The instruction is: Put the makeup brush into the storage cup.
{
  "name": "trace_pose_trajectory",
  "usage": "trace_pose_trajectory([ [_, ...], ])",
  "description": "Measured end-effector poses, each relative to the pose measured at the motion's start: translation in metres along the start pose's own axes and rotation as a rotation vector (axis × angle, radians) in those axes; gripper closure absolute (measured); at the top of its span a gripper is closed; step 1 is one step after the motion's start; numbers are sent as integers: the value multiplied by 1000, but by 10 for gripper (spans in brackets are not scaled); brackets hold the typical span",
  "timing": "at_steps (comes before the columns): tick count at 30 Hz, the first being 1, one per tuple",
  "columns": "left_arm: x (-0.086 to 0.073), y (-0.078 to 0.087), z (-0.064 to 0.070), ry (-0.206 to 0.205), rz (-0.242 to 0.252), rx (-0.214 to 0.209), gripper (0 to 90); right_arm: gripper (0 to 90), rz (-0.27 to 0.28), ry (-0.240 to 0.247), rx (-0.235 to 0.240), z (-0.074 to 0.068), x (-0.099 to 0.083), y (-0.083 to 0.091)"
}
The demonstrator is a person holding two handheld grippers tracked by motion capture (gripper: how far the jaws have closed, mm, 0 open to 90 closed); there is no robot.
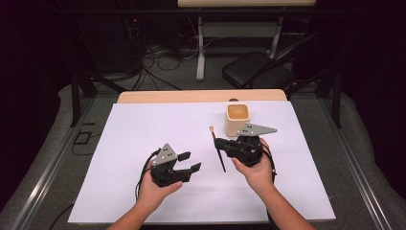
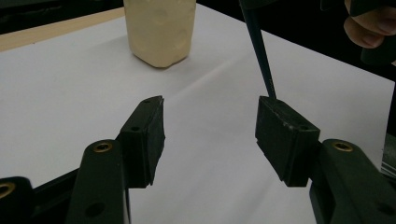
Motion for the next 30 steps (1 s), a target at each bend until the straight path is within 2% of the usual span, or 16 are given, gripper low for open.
trace_pose_trajectory([
  [9, 6, -5, -1, 58, 16, -28, 415, 835, 29, 2, -5, -2, 4, -1],
  [15, 11, -10, -3, 133, 19, -67, 409, 835, 50, -2, -10, -2, 6, -2],
  [19, 13, -13, -3, 168, 30, -91, 421, 835, 58, -10, -10, -1, 6, -4],
  [30, 19, -23, -1, 214, 39, -136, 459, 835, 93, -35, -14, -1, 4, -5],
])
Point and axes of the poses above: each handheld gripper's, and its own axes: y roughly backward along the jaws, x roughly out of its top, z roughly to its right, the point moved 1 cm from there along -y, roughly forward along the jaws, and after that the axes turned 7 degrees about x, right-handed, at the moved point
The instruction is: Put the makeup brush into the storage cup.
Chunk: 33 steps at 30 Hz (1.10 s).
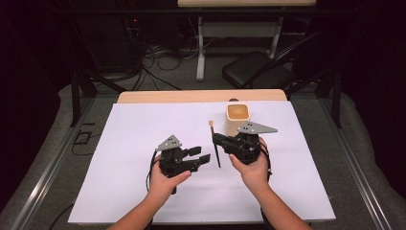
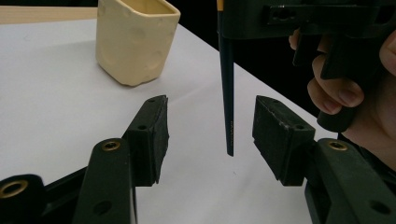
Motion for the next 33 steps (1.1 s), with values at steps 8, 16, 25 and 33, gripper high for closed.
trace_pose_trajectory([
  [8, 0, -4, -3, 35, 1, -9, 487, 835, 14, -7, 3, -1, 0, -1],
  [16, 1, -7, -2, 36, 3, -16, 523, 835, 23, -12, 4, -3, 0, -2],
  [25, 1, -11, 1, 51, -7, -32, 567, 835, 31, -18, 10, -3, -1, -2],
  [33, 2, -15, 3, 71, -25, -45, 625, 835, 32, -10, 13, -5, -1, -2],
])
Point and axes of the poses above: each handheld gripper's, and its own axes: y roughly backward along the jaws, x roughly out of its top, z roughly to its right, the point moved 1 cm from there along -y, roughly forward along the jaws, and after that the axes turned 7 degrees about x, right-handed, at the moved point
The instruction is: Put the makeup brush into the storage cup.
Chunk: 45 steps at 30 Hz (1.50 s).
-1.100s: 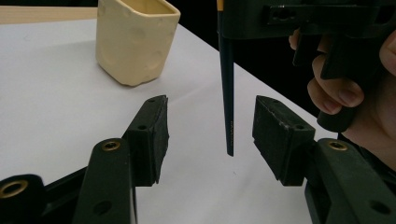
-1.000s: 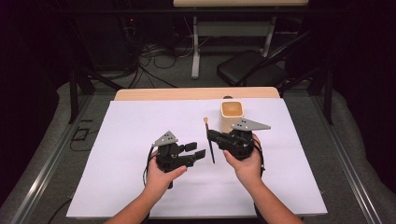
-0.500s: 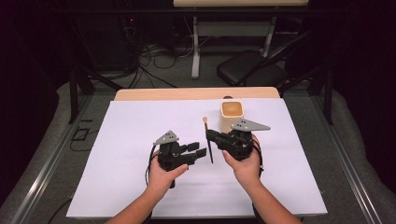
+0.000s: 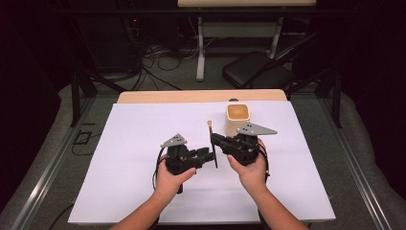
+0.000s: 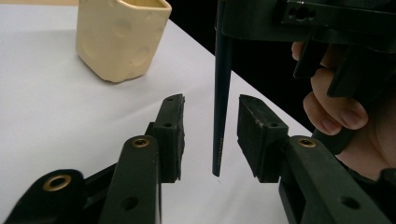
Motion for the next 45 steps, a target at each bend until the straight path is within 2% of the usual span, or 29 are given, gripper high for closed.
trace_pose_trajectory([
  [30, 4, -6, 4, 24, -26, -13, 818, 835, -4, 1, 13, -4, -3, -3],
  [45, 4, -6, 3, 33, -37, -19, 831, 835, -10, 3, 17, -5, -4, -3],
])
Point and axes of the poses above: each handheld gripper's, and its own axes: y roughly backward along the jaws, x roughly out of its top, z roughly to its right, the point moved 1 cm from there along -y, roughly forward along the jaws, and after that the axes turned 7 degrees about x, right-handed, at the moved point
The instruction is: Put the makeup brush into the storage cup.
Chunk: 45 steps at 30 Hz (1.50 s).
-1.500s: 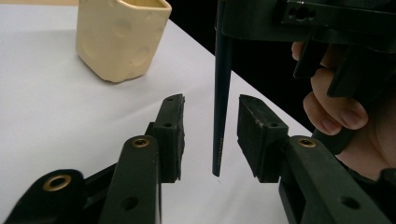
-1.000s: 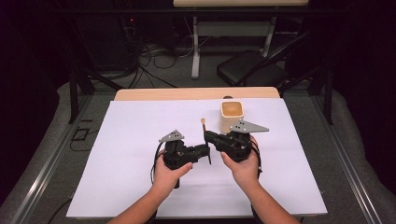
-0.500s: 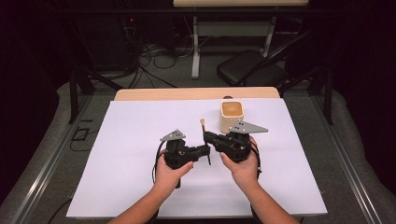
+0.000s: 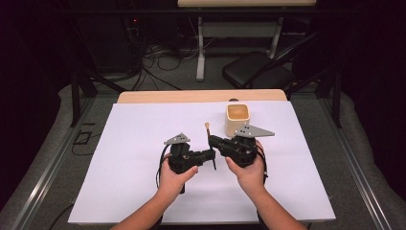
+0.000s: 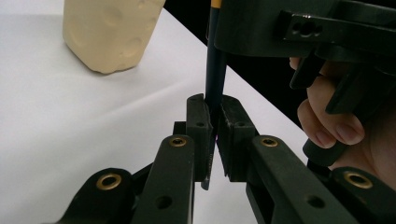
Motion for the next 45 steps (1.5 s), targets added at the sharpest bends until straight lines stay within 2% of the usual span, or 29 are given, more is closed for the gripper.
trace_pose_trajectory([
  [10, 0, 1, 0, -28, -5, 12, 834, 830, -4, -12, 5, 1, 0, 0],
  [18, 0, 1, 0, -51, -3, 22, 835, 761, 7, -25, 5, 3, 1, 2],
  [24, -1, 2, 1, -93, -3, 39, 835, 725, 5, -26, 3, 4, 2, 3],
  [45, 0, 2, 6, -214, -28, 118, 836, 729, -22, -15, 4, 2, 7, 8],
])
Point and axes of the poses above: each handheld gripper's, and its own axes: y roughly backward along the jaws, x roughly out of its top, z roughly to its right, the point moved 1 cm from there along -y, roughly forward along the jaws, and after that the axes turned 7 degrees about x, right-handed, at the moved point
